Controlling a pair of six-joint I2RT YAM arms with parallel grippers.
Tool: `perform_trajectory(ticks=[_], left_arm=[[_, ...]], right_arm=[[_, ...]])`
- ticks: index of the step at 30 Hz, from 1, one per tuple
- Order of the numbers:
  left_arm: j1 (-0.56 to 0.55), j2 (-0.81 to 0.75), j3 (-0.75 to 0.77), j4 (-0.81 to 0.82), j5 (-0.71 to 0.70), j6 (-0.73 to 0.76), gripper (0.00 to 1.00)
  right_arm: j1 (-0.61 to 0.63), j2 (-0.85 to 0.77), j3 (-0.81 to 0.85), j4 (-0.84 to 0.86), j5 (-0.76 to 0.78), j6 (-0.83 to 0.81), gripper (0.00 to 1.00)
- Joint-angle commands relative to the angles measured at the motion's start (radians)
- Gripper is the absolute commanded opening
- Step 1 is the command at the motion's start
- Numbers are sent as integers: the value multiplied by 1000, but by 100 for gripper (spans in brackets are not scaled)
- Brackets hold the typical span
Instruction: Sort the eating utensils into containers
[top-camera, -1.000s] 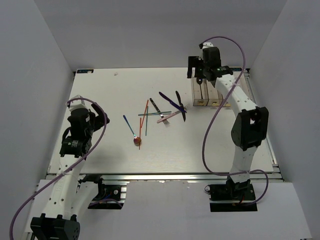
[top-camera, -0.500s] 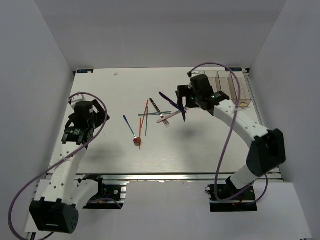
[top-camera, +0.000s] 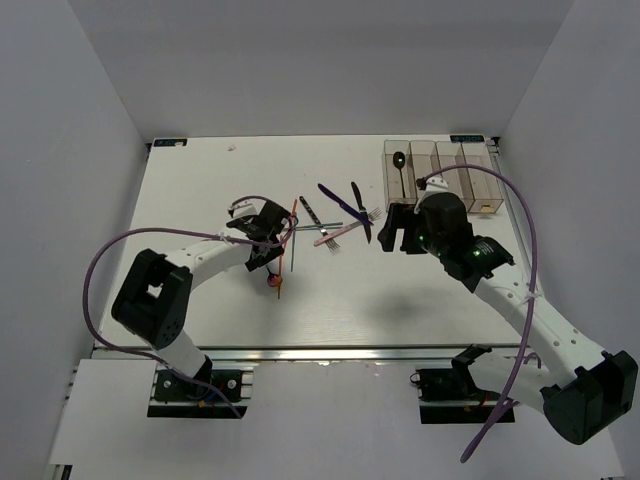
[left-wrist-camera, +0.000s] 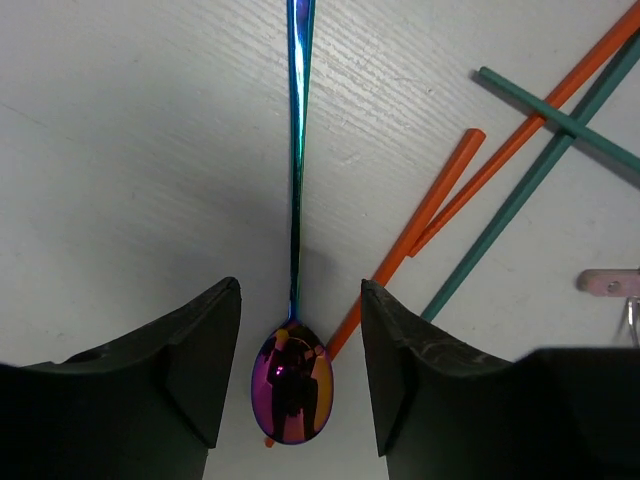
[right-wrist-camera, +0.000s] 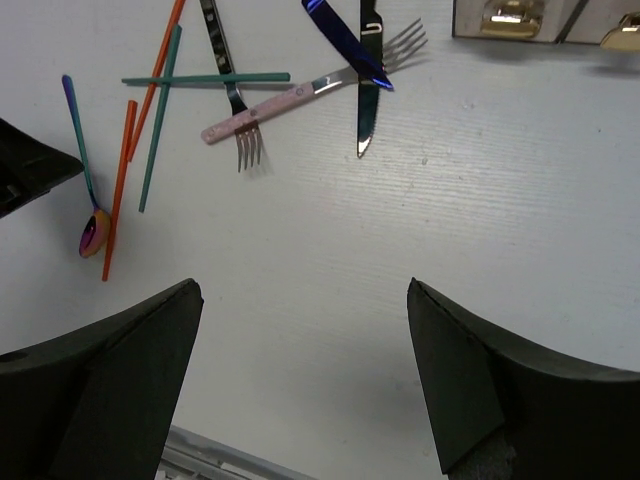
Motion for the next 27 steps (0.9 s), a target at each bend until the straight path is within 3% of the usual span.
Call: perform_trajectory(ticks=[1, 10, 15, 20, 24, 25, 27], left_arm=[[8, 31, 24, 35, 38, 0, 61], [46, 63, -23, 84, 71, 3, 51], [49, 100, -32, 100, 105, 14, 38], [49, 126, -36, 88, 107, 22, 37], [49, 126, -31, 65, 116, 26, 23], [49, 123, -39, 46, 122, 34, 10], [49, 128, -45, 36, 116, 40, 7]], right_arm=[[4, -23, -26, 60, -34, -10, 88], [4, -21, -48, 73, -44, -19, 88], [4, -21, -51, 90, -51, -16, 88], [4, -31, -51, 95, -47, -17, 88], [4, -46, -69, 110, -47, -16, 88], [4, -58, -84, 127, -51, -14, 88], [4, -63, -87, 130, -56, -14, 88]])
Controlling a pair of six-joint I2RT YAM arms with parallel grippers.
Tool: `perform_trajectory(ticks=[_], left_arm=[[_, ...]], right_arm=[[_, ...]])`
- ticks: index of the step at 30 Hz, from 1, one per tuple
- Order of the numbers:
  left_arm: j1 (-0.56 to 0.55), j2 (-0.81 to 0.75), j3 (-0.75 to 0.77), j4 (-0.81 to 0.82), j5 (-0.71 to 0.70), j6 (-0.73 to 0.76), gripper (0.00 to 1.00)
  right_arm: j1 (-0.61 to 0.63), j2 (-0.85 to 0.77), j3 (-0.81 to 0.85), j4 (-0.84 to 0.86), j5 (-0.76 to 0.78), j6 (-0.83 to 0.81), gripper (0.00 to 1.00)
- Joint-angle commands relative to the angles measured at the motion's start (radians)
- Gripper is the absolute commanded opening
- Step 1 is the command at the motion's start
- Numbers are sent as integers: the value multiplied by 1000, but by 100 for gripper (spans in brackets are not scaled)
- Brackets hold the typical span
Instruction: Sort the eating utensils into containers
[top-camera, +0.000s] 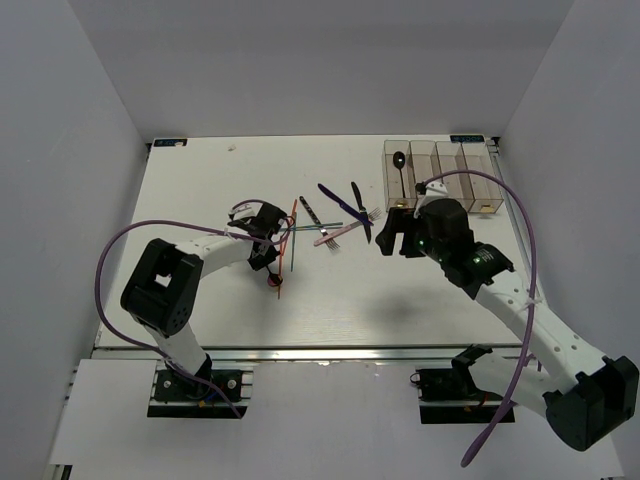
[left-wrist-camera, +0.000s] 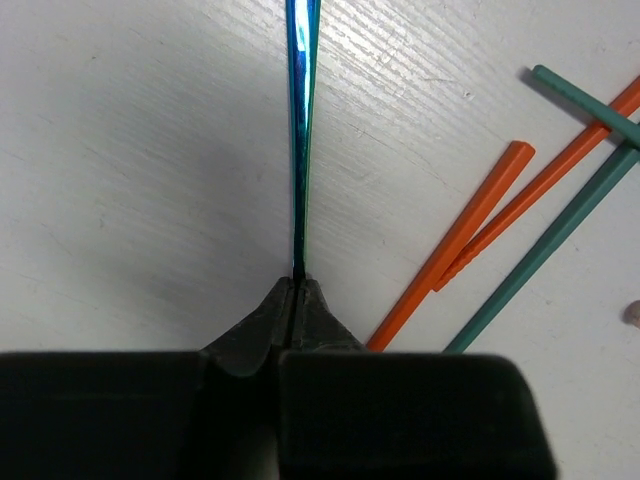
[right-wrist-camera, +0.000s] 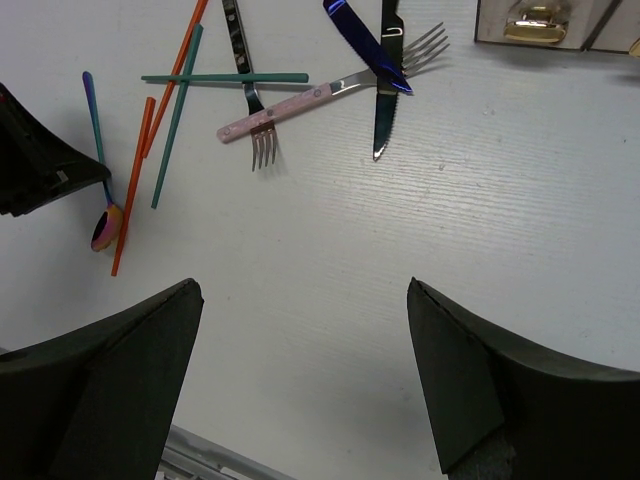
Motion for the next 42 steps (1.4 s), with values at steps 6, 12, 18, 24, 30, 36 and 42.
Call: perform_trajectory(ticks=[6, 12, 18, 24, 30, 36, 42], left_arm=[[1, 47, -61, -39, 29, 40, 11], [1, 47, -97, -19, 40, 49, 15], [1, 40, -123, 2, 38, 60, 0], [0, -104, -97, -79, -113, 63, 0], [-2, -302, -60, -11, -76, 201, 0], [-2, -436, -120, 67, 41, 259, 0], [-48, -591, -213, 301, 236, 325, 0]], right_arm=[[4, -41, -12, 58, -15, -10, 88], [4, -56, -13, 65, -11, -16, 88], [4, -65, -19, 72, -8, -16, 88], [4, -64, -30, 83, -31, -10, 88], [4, -49, -45, 140, -90, 19, 88], [7, 85, -55, 290, -251, 126, 85], [85, 261, 14, 516, -298, 323, 85]])
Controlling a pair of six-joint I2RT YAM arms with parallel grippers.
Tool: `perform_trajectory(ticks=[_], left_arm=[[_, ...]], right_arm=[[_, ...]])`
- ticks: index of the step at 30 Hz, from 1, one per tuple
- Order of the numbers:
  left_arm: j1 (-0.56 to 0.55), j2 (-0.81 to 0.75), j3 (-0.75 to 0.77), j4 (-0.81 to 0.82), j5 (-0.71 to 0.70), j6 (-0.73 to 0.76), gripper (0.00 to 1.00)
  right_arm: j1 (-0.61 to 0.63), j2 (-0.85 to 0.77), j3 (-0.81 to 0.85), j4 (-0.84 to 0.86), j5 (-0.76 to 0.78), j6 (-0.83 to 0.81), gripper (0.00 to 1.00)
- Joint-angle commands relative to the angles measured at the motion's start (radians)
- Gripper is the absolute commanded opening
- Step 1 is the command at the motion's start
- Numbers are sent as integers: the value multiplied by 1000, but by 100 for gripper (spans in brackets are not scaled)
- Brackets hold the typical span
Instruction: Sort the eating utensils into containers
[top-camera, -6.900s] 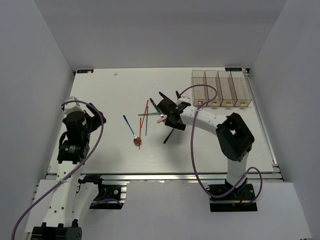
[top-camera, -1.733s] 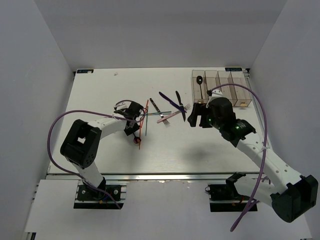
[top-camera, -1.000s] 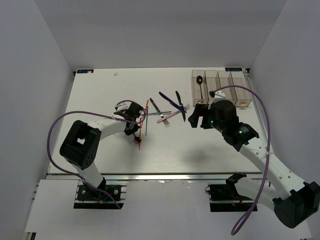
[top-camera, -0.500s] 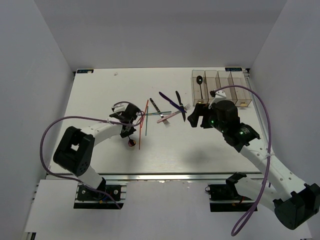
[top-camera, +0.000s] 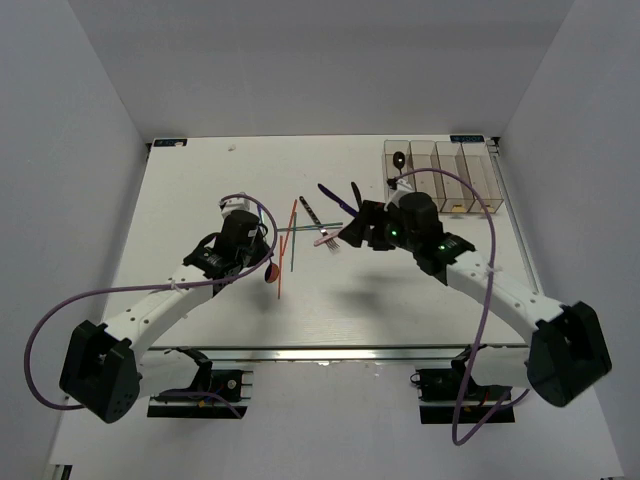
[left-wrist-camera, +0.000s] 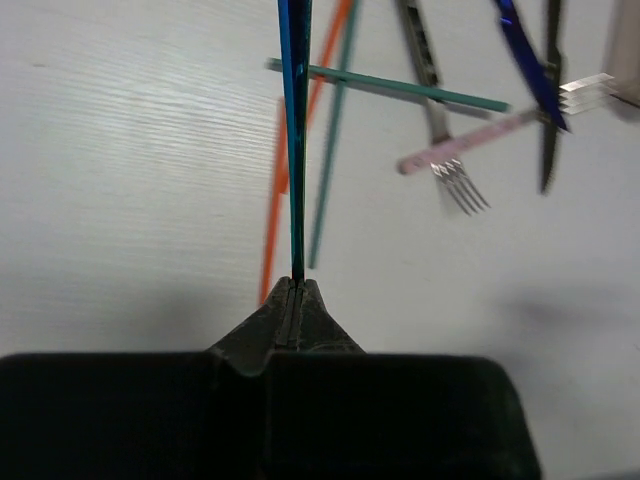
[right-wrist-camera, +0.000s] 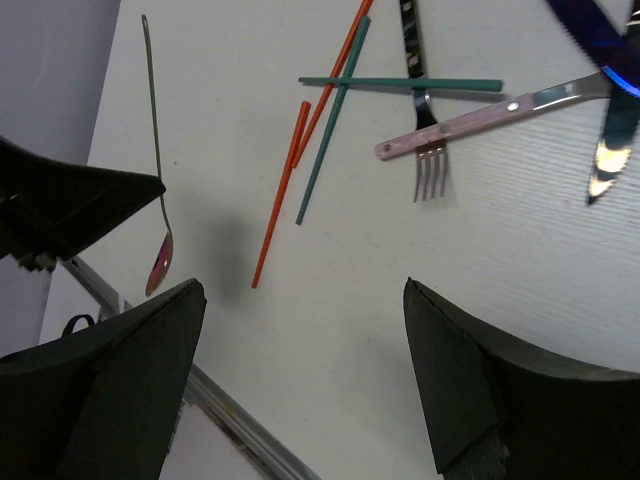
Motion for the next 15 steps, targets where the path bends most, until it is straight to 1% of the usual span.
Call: perform_trajectory(ticks=[1, 4, 5, 6, 8, 10, 13, 15], left_arm=[[-40, -102, -43, 188, 173, 62, 0], [-50, -129, -83, 272, 266, 72, 0], [-54, -131, -90, 288, 316, 72, 0], [-55, -133, -106, 320, 342, 75, 0], [-66, -127, -115, 339, 393, 75, 0], [-75, -117, -118, 346, 401, 75, 0], [-81, -114, -119, 345, 399, 78, 0], [-84, -122, -121, 354, 404, 76, 0]], right_arm=[[75, 94, 112, 173, -24, 141, 84], [124, 197, 173, 174, 35, 206, 84], [138, 218, 190, 168, 85, 218, 82], [165, 258, 230, 129, 119, 232, 82], [190, 301, 264, 136, 151, 230, 81], [208, 319, 270, 174, 151, 235, 81], [222, 362, 310, 159, 150, 227, 79], [234, 392, 324, 168, 144, 224, 76]])
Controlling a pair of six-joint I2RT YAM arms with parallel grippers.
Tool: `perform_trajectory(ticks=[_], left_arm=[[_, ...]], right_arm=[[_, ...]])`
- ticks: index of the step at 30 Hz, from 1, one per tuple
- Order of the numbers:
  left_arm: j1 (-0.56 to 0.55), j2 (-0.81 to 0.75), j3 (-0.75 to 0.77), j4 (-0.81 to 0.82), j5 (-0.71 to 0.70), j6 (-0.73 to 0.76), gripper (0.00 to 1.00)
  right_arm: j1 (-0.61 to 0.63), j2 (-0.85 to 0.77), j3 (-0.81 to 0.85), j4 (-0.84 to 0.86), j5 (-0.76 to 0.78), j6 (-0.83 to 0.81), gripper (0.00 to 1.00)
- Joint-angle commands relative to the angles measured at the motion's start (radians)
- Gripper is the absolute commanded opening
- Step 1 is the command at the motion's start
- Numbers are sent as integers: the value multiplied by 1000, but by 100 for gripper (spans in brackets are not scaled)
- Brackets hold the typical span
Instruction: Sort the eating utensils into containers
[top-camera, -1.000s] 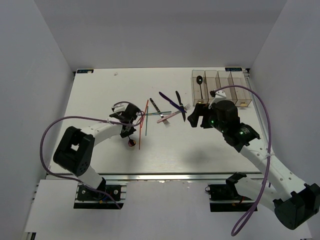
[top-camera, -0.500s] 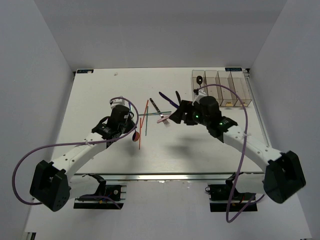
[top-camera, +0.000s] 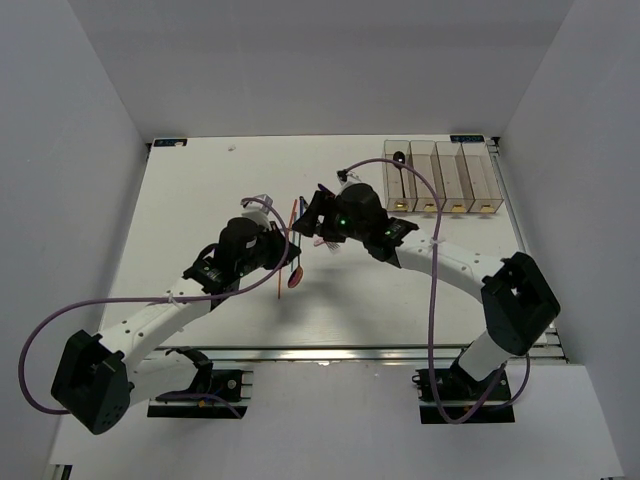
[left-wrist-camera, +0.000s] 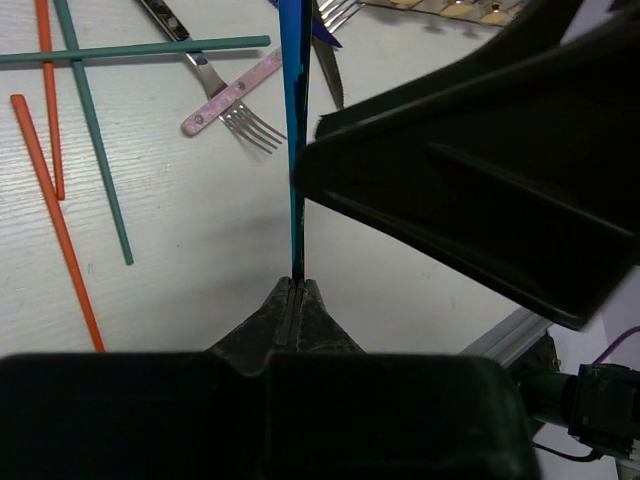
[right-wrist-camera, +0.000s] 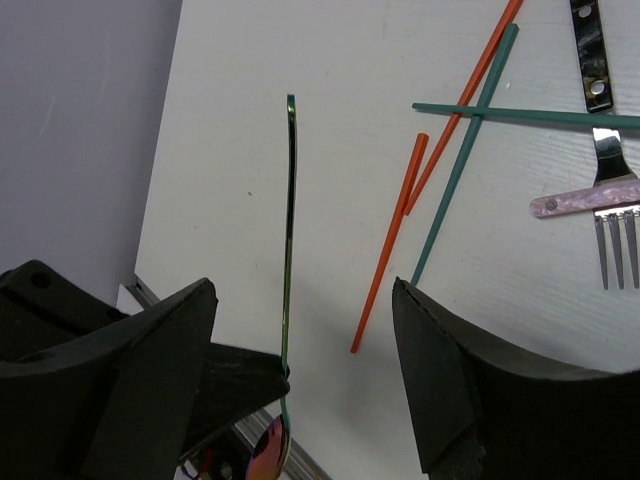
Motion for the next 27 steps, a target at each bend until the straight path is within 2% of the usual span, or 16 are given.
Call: perform_trajectory(ticks=[1, 4, 5, 7, 8, 9, 11, 12, 14, 15, 16, 17, 18, 21, 24, 27], left_arm=[[-9, -20, -4, 56, 52, 13, 0], [-10, -19, -3, 70, 68, 13, 0], [-10, -17, -3, 70, 73, 12, 0], [-12, -15, -4, 70, 79, 10, 0], [-12, -14, -4, 71, 76, 10, 0], [-12, -12, -3, 70, 78, 15, 0], [-12, -5, 0, 61, 55, 18, 3], [-12, -2, 11, 43, 38, 25, 30], [-12, 3, 35, -3, -41, 26, 73], [-12, 1, 77, -72, -69, 27, 90], [-12, 0, 106, -121, -121, 30, 98], [-12, -3, 138, -176, -219, 30, 98], [-12, -9, 205, -288, -264, 36, 98], [-12, -58, 296, -465, -411, 58, 98], [-12, -107, 306, -524, -441, 119, 98], [-12, -178, 249, -502, -383, 174, 98]], right_arm=[[18, 33, 64, 50, 29, 14, 74], [29, 66, 73, 53, 23, 10, 57], [30, 73, 73, 70, 21, 7, 41], [30, 79, 76, 73, 27, 5, 27], [30, 78, 76, 78, 27, -5, 9], [30, 76, 76, 88, 26, -9, 0], [29, 67, 73, 98, 26, -15, 0], [27, 63, 70, 110, 26, -24, 0], [12, 50, 85, 104, 24, -86, 0], [-26, 47, 96, 73, 12, -120, 0], [-49, 47, 113, 41, 4, -151, 0], [-80, 52, 134, 0, 3, -179, 0], [-153, 59, 188, -37, -17, -237, 0], [-279, 148, 341, -228, -24, -365, 0], [-345, 222, 467, -289, 36, -484, 0], [-387, 306, 571, -266, 96, -593, 0]])
